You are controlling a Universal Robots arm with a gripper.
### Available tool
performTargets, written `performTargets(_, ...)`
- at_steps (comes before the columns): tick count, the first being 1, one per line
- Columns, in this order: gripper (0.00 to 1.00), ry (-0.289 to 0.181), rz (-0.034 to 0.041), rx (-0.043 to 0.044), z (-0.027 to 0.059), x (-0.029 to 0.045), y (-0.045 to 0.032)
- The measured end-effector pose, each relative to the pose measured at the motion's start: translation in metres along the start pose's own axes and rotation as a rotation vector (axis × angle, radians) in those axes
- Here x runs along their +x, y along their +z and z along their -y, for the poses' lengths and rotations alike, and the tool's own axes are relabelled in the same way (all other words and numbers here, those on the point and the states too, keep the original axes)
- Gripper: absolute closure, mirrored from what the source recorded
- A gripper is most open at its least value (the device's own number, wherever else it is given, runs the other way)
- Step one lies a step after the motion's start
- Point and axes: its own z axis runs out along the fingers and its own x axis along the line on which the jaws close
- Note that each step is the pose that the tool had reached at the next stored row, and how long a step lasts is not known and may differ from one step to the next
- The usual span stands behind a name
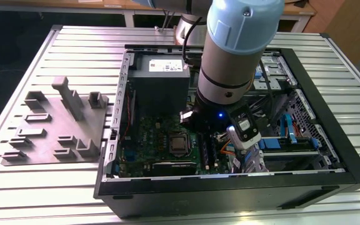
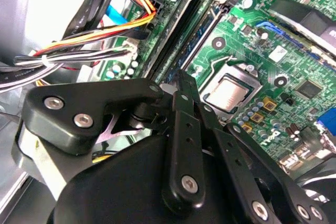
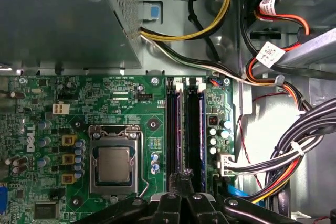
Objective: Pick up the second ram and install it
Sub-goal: 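Press down the second ram until it locks into place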
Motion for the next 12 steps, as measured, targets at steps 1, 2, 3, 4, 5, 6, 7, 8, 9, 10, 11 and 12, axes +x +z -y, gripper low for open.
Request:
performTargets(1,0.90,0.000,0.0000,0.0000,0.0000,-0.0011,0.0000)
performTargets(2,0.90,0.000,0.0000,-0.0001,0.0000,-0.0023,0.0001)
performTargets(3,0.90,0.000,-0.0001,0.0000,0.0000,-0.0031,0.0001)
performTargets(4,0.90,0.000,0.0000,0.0000,0.0000,-0.0031,0.0001)
performTargets(5,0.90,0.000,-0.0001,0.0001,0.0004,-0.0032,0.0000)
performTargets(6,0.90,0.000,-0.0001,0.0001,0.0011,-0.0034,-0.0001)
performTargets(7,0.90,0.000,-0.0001,0.0001,0.0020,-0.0035,-0.0001)
performTargets(8,0.90,0.000,-0.0001,0.0001,0.0029,-0.0036,-0.0002)
performTargets(9,0.90,0.000,0.0000,0.0000,0.0041,-0.0036,-0.0003)
performTargets(10,0.90,0.000,0.0000,0.0000,0.0055,-0.0037,-0.0004)
performTargets(11,0.90,0.000,-0.0001,0.0001,0.0072,-0.0038,-0.0005)
performTargets(12,0.90,0.000,0.0000,0.0000,0.0087,-0.0039,-0.0006)
